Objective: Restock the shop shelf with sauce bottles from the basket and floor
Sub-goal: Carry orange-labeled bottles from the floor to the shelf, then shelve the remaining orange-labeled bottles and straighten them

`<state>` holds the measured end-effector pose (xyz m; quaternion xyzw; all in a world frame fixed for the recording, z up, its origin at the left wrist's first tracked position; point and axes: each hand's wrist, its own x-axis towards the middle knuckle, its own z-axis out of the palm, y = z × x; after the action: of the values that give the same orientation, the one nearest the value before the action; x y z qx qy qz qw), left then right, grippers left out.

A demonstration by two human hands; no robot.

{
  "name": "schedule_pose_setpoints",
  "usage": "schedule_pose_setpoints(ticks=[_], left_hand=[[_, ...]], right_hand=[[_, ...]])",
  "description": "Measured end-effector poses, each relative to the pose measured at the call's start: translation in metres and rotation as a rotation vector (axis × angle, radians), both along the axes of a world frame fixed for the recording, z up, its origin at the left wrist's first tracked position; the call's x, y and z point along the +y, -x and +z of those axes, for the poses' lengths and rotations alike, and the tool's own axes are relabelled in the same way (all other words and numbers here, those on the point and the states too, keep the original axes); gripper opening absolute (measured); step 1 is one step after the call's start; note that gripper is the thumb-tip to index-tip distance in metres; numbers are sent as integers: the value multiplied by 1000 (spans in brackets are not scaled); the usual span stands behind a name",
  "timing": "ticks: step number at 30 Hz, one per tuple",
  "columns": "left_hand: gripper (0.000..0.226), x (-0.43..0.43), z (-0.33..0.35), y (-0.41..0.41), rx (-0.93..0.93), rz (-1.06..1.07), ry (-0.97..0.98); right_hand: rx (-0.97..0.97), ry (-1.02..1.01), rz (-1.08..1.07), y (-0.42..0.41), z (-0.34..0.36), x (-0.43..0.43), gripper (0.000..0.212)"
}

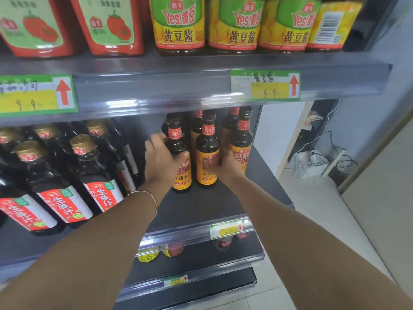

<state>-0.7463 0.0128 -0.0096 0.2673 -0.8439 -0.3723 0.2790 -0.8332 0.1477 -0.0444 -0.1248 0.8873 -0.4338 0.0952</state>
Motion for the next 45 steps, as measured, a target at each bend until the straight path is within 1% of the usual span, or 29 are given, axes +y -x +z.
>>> schedule_pose_setpoints(ticks=[2,4,6,8,10,12,14,18,22,24,27,32,37,41,45], left_hand=[[46,11,3,-8,49,60,123],[36,26,6,-16,45,2,157],[29,46,7,-24,-9,-98,203],[28,71,3,-31,-111,-236,284],[30,100,-4,-37,-273,-380,327],[31,134,-14,-45,-423,-504,287],[31,176,-26,-55,-500,-582,232],[31,283,-64,-80,-538,-711,179],[33,405,-119,-110,-591,-837,197],[35,459,-150,-124,-646,-897,182],[38,527,-197,-143,-726,-983,209],[37,612,-273,-155,-804,-1081,247],[37,682,-345,-143,-884,-1178,256],[37,719,-398,-122,-918,-1216,285],[36,735,-452,-109,-994,-1220,269]], right_hand=[[47,-14,19,-9,4,16,63],[94,-60,15,-20,7,34,46],[112,-62,-2,-33,8,56,37],[133,-104,-13,-45,6,82,38],[143,-192,-14,-56,3,115,41],[99,-236,-7,-70,-2,155,49],[64,-249,-14,-89,-10,205,51],[-8,-259,-95,-136,-40,324,53],[-123,-299,-191,-183,-88,440,54],[-167,-304,-229,-205,-117,487,54],[-249,-298,-281,-232,-160,545,53],[-370,-283,-374,-254,-234,621,51],[-475,-289,-435,-253,-303,678,49],[-554,-296,-452,-242,-362,709,51],[-613,-252,-461,-230,-420,728,51]])
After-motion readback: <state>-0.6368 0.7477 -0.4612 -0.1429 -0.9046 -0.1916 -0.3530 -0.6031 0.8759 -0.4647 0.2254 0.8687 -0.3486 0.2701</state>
